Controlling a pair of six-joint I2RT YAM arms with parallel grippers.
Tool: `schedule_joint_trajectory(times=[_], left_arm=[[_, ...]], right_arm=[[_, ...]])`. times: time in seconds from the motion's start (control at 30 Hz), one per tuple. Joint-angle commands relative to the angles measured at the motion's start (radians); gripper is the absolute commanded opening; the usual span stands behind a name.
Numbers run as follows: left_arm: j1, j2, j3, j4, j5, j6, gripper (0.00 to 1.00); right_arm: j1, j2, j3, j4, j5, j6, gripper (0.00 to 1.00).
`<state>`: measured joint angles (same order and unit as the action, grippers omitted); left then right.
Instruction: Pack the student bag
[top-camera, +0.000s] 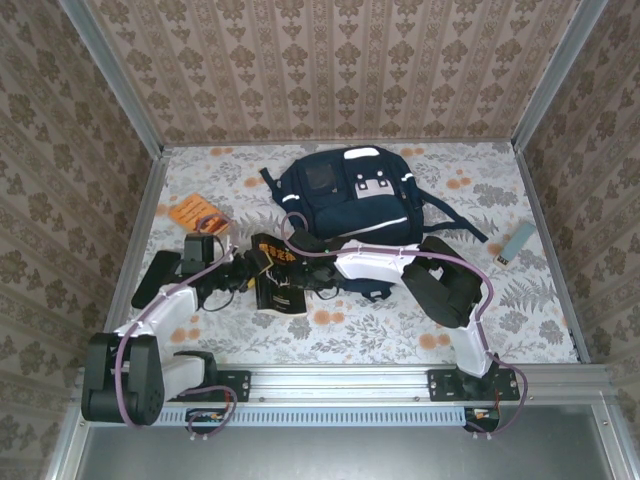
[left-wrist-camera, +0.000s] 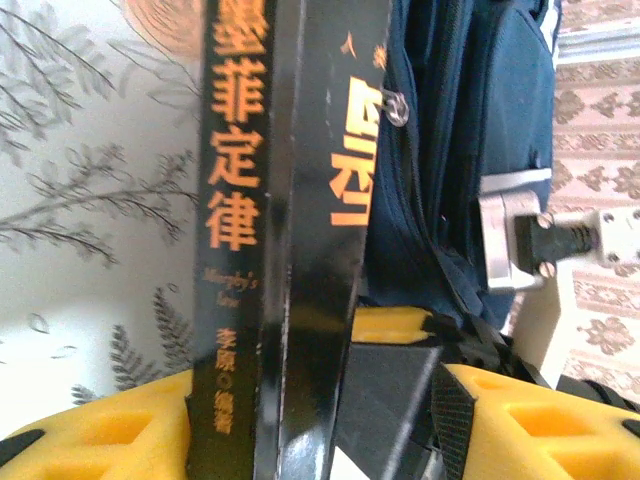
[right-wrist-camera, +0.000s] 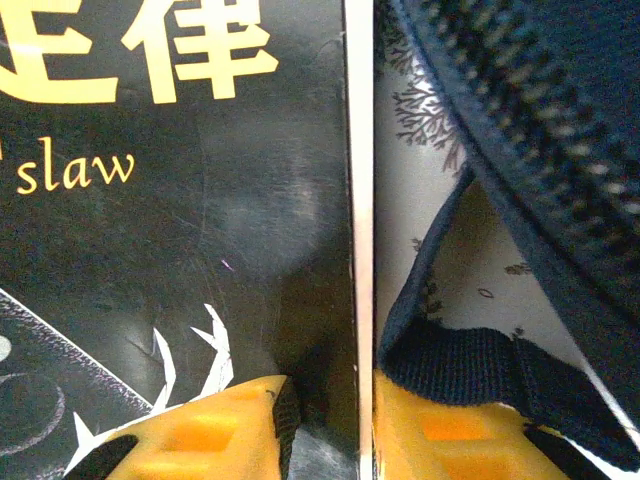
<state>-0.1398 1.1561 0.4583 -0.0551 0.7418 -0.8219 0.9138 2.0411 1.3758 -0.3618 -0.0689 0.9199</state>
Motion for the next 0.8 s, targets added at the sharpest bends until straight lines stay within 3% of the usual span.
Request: schedule_joint_trajectory(times=[0.0,0.33,0.5,0.63,0.77], left_arm=[[-0.021,0.023,-0.009,0.062,0.133,-0.059,0.57],[-0.023,0.036,0.037,-0.05,0.01,-0.013,0.39],[-0.021,0.045,0.053,-0.057,-0.006,-0.015,0.34],[-0.019,0.042,0.064,-0.06,-0.021,-0.01,0.31],[-0.017,0.042,0.078,-0.067,-0.026,0.001,0.17]], right_arm=[[0.013,0.078,-0.052,0.021,-0.057,0.008,0.29],[0.0,0.003,-0.092,0.046,-0.035,-0.01,0.34],[-0.005,-0.109,-0.165,0.159,-0.063,-0.015,0.52],[-0.008,-0.208,-0.241,0.248,-0.047,-0.011,0.74],[-0.019,-0.29,-0.315,0.331,-0.038,0.009,0.81]])
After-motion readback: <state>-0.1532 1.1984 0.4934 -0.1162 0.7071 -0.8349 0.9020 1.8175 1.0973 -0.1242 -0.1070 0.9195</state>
